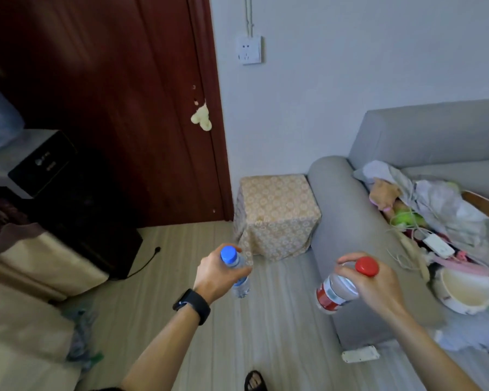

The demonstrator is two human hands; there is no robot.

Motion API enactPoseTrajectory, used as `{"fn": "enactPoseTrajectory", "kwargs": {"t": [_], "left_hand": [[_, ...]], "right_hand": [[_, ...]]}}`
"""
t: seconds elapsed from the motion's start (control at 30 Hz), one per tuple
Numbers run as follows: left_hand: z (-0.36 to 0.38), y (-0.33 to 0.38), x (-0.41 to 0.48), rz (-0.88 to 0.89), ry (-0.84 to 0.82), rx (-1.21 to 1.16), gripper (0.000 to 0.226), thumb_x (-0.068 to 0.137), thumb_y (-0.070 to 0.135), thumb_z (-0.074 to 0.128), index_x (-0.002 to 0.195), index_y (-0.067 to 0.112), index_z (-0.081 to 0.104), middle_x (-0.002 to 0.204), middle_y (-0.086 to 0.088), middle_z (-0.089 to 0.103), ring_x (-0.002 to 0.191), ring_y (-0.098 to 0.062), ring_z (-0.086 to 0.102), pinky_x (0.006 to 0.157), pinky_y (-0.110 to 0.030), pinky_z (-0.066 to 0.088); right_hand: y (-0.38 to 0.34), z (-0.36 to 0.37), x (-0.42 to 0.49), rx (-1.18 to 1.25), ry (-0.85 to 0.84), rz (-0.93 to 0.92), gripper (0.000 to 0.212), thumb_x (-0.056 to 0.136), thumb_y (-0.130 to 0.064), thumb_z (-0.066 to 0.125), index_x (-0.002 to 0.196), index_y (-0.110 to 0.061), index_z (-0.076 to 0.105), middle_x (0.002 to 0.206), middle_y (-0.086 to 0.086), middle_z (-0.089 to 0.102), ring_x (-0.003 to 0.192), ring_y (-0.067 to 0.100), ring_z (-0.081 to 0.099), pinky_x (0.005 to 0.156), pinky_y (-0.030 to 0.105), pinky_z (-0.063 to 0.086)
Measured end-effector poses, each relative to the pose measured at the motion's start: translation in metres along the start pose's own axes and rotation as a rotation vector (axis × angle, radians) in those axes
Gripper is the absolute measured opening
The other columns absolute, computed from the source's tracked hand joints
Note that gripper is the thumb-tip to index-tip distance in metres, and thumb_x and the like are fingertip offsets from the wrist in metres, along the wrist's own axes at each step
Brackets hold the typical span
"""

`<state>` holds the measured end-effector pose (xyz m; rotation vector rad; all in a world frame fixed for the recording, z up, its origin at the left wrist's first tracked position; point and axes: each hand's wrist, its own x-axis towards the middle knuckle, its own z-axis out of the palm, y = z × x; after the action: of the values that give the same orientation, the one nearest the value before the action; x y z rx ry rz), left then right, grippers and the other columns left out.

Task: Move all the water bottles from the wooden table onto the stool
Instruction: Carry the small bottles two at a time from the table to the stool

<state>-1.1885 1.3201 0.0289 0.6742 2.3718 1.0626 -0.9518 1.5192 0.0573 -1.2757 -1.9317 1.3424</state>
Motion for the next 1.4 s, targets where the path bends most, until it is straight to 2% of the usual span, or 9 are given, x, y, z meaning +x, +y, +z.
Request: {"fn": "enactPoseTrajectory", "kwargs": {"t": [0.17, 0.27, 0.47, 0.7, 0.93, 1.07, 1.2, 1.3, 1.4], "left_hand": [[0.015, 0.014, 0.083, -0.018, -0.049, 0.013, 0.036, 0.067, 0.040, 0.084, 0.098, 0.039, 0.065, 0.088, 0.018, 0.070, 0.084, -0.003, 0.066, 0.076, -0.024, 0.054], [0.025, 0.020, 0.135, -0.025, -0.077, 0.016, 0.037, 0.067, 0.041, 0.086, 0.099, 0.037, 0.066, 0.092, 0.019, 0.070, 0.087, -0.002, 0.065, 0.077, -0.021, 0.052], [0.054, 0.048, 0.233, -0.044, -0.098, 0.023, 0.040, 0.069, 0.044, 0.086, 0.102, 0.035, 0.066, 0.093, 0.019, 0.069, 0.086, 0.001, 0.064, 0.071, -0.014, 0.047], [0.084, 0.086, 0.344, -0.118, -0.064, -0.004, 0.039, 0.074, 0.051, 0.082, 0.106, 0.037, 0.064, 0.099, 0.015, 0.069, 0.091, -0.006, 0.065, 0.075, -0.020, 0.048], [0.129, 0.100, 0.436, -0.229, -0.106, -0.080, 0.043, 0.089, 0.051, 0.068, 0.123, 0.025, 0.059, 0.105, 0.004, 0.066, 0.090, -0.014, 0.061, 0.068, -0.023, 0.044], [0.159, 0.103, 0.491, -0.263, -0.236, -0.091, 0.041, 0.093, 0.050, 0.064, 0.123, 0.024, 0.054, 0.108, 0.000, 0.063, 0.092, -0.018, 0.058, 0.077, -0.030, 0.046], [0.183, 0.099, 0.546, -0.284, -0.379, -0.055, 0.053, 0.092, 0.058, 0.060, 0.135, 0.028, 0.051, 0.125, 0.001, 0.063, 0.107, -0.022, 0.061, 0.083, -0.031, 0.048], [0.201, 0.102, 0.574, -0.337, -0.372, -0.124, 0.054, 0.093, 0.054, 0.061, 0.139, 0.029, 0.050, 0.137, -0.002, 0.058, 0.118, -0.027, 0.059, 0.090, -0.033, 0.049], [0.222, 0.105, 0.596, -0.406, -0.353, -0.177, 0.053, 0.094, 0.052, 0.060, 0.141, 0.031, 0.047, 0.141, -0.004, 0.055, 0.117, -0.029, 0.058, 0.087, -0.034, 0.049]], "right_hand": [[-0.006, 0.017, 0.077, -0.016, -0.002, 0.008, 0.019, 0.073, -0.011, 0.083, 0.071, -0.029, 0.077, 0.076, -0.015, 0.074, 0.074, -0.001, 0.066, 0.072, 0.025, 0.047], [-0.004, 0.028, 0.126, -0.023, -0.012, 0.041, 0.019, 0.072, -0.016, 0.085, 0.073, -0.034, 0.076, 0.080, -0.015, 0.075, 0.083, 0.007, 0.069, 0.077, 0.030, 0.050], [-0.011, 0.042, 0.231, -0.023, -0.045, 0.062, 0.011, 0.076, -0.023, 0.084, 0.075, -0.030, 0.077, 0.079, -0.017, 0.074, 0.084, 0.005, 0.068, 0.078, 0.029, 0.050], [-0.016, 0.060, 0.356, -0.126, -0.143, 0.067, 0.007, 0.083, -0.038, 0.077, 0.078, -0.035, 0.074, 0.077, -0.021, 0.072, 0.076, -0.013, 0.063, 0.065, 0.006, 0.042], [-0.010, 0.082, 0.453, -0.189, -0.195, 0.118, 0.003, 0.086, -0.037, 0.075, 0.087, -0.037, 0.072, 0.093, -0.020, 0.069, 0.087, -0.003, 0.061, 0.081, 0.014, 0.043], [0.003, 0.102, 0.508, -0.240, -0.171, 0.172, 0.003, 0.085, -0.035, 0.075, 0.087, -0.036, 0.072, 0.096, -0.014, 0.071, 0.091, 0.006, 0.064, 0.090, 0.026, 0.048], [0.020, 0.122, 0.557, -0.247, -0.199, 0.318, 0.039, 0.088, -0.048, 0.069, 0.120, -0.025, 0.066, 0.104, -0.009, 0.066, 0.106, 0.015, 0.063, 0.093, 0.025, 0.042], [0.036, 0.131, 0.592, -0.240, -0.259, 0.427, 0.069, 0.088, -0.055, 0.065, 0.143, -0.017, 0.051, 0.132, 0.002, 0.062, 0.125, 0.022, 0.056, 0.100, 0.026, 0.038], [0.052, 0.138, 0.627, -0.280, -0.291, 0.475, 0.073, 0.088, -0.058, 0.063, 0.146, -0.017, 0.047, 0.138, 0.006, 0.060, 0.128, 0.026, 0.054, 0.103, 0.030, 0.039]]}}
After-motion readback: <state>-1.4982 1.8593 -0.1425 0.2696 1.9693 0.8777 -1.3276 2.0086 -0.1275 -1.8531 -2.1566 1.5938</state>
